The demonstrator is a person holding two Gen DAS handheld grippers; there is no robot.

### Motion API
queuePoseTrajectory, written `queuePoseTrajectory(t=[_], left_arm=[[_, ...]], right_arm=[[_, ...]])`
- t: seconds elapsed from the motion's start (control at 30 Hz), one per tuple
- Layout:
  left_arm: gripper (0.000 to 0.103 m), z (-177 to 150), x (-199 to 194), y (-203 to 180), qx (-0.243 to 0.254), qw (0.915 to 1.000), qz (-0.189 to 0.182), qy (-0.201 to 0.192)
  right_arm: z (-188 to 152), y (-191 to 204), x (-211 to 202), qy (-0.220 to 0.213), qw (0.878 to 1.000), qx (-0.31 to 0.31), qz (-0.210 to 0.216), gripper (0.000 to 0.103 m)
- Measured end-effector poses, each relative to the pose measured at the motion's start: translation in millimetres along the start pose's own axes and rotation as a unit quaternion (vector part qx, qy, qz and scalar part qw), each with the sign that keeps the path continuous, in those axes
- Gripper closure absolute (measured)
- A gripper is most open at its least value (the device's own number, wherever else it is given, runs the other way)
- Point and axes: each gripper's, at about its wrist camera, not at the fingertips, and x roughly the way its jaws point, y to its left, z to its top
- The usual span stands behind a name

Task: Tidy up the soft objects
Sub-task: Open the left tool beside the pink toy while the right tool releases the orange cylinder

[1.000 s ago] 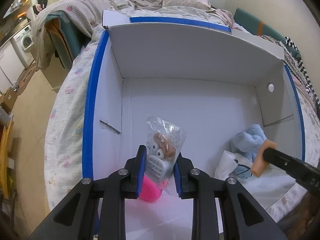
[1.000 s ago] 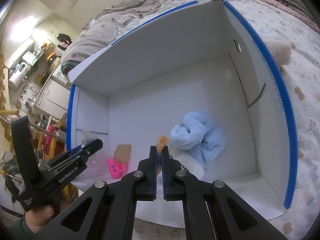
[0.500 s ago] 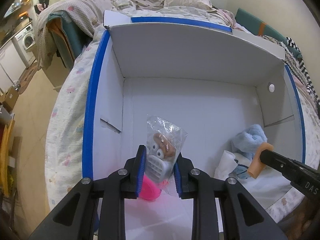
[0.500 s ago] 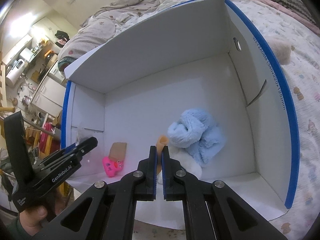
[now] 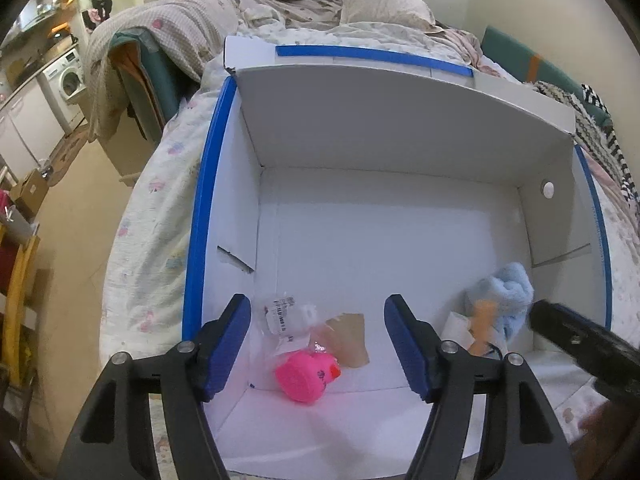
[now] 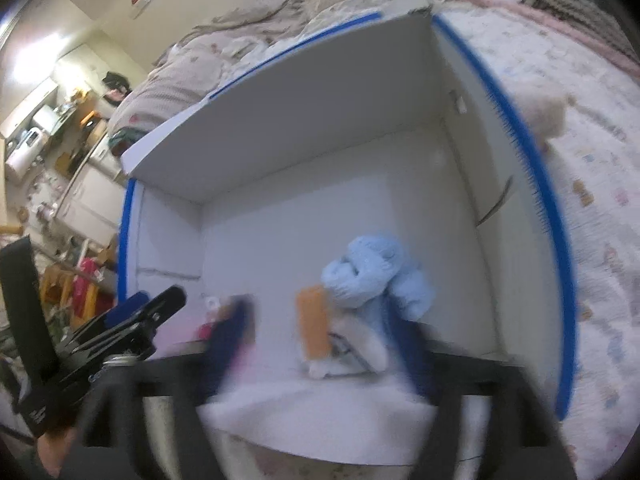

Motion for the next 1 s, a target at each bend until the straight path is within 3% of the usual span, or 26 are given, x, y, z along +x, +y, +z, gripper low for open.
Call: queuePoseTrajectory(t=[0.1, 0.17, 0.53, 1.0], left_arm=[[0.037, -0.3, 1.3, 2.7, -0.006, 1.0, 0.005, 0.002], [0.037, 0.4, 1.4, 3.8, -0.009, 1.0, 0.003, 0.002], [0.036, 1.1, -8.0, 4.8, -0.021, 0.9997, -0.001, -0.014], [0.036, -0.6, -18.2, 7.3, -0.028, 0.9993, 0.002, -0.023]], right_arm=[[2.8, -1.1, -5.1, -0.013, 1.0, -0.001, -0.015, 0.01], [3.4, -0.8, -8.3, -0.026, 0.999, -0.003, -0.019, 0.0], [4.5, 2.8, -25.6, -0.084, 0.996, -0.023, -0.01, 0.0], [0.3, 7.5, -28.3, -0.089, 0.996, -0.03, -0.001, 0.0]])
